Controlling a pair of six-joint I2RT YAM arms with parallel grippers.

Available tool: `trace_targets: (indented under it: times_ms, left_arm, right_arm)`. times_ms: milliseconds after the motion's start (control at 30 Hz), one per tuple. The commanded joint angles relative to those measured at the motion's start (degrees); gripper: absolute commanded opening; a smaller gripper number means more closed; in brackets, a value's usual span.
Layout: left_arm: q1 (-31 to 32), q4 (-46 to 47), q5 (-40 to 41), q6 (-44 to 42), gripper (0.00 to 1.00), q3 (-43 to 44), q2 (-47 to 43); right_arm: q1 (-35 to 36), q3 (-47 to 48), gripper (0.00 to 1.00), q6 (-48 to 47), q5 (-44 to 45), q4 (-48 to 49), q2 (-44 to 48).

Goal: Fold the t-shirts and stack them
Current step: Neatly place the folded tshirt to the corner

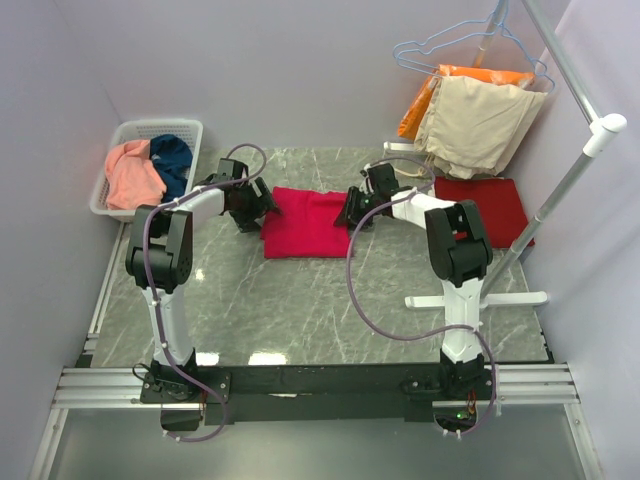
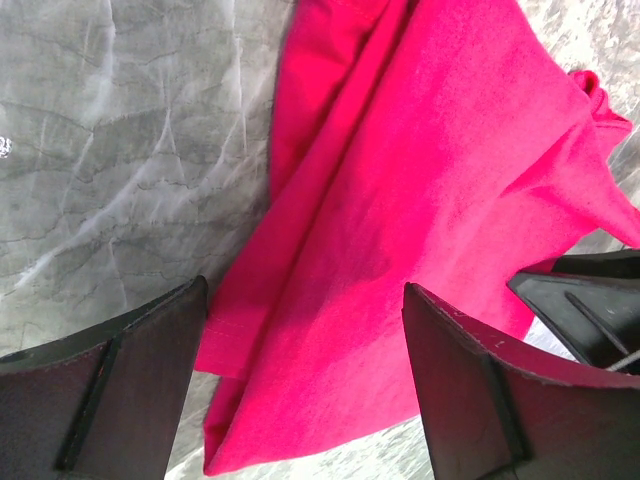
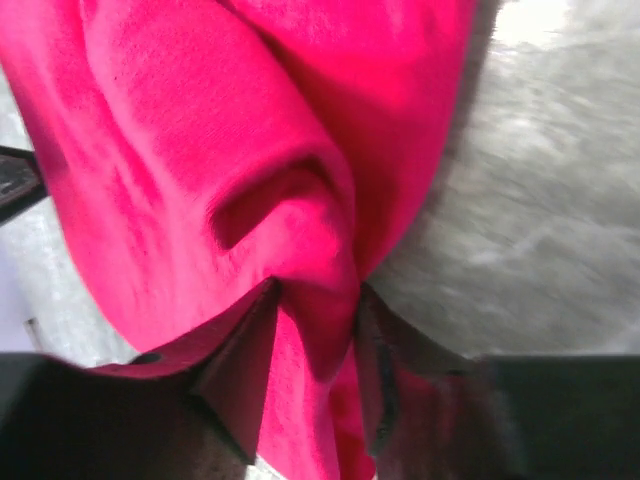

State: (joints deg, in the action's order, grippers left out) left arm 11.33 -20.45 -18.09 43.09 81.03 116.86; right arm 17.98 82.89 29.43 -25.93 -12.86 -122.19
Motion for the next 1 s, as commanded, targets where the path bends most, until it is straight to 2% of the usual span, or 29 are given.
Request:
trace_targets:
  times_ms: [0,33,67,167,300,533,700,967]
  left_arm:
    - [0.09,-1.61,0.6,-0.02,0.85,-0.17,0.48]
    - [0.09,-1.44,0.6,-0.02,0.85,-0.26,0.48]
    - [0.09,-1.35,0.6,-0.02,0.85,-0.52,0.39]
    - [0.09,-0.91,-0.19,-0.11,0.85,-0.79,0.39]
    - [0.09,-0.74,-2.21,-0.46,0.85,-0.62,0.83]
    - [0.09,-0.82,-8.63,-3.01,0.86,0.26,-0.4]
    - [0.09,-3.63,-6.0,-6.17,0.87,0.35,-2.16]
    - [0.09,-4.34,-4.85,-7.05,0.87,-0.7,-3.56]
  right_arm:
    - [0.3,-0.54,0.34,1.33,-5.35,0.73,-4.81]
    - [0.3,-0.54,0.29,1.51,-5.62,0.82,-4.9]
    - [0.3,-0.45,0.17,1.51,-5.53,0.73,-4.9]
    - [0.3,0.25,0.0,1.07,-5.36,-0.58,-4.64]
    - [0.39,0.43,0.0,0.37,-3.16,-2.25,-2.71]
    - [0.3,3.67,0.0,-0.87,6.58,-9.89,1.51]
    - [-0.13,7.89,0.0,-2.53,16.43,-17.54,3.54]
    - [-2.33,8.08,0.0,-3.41,22.85,-22.73,6.7]
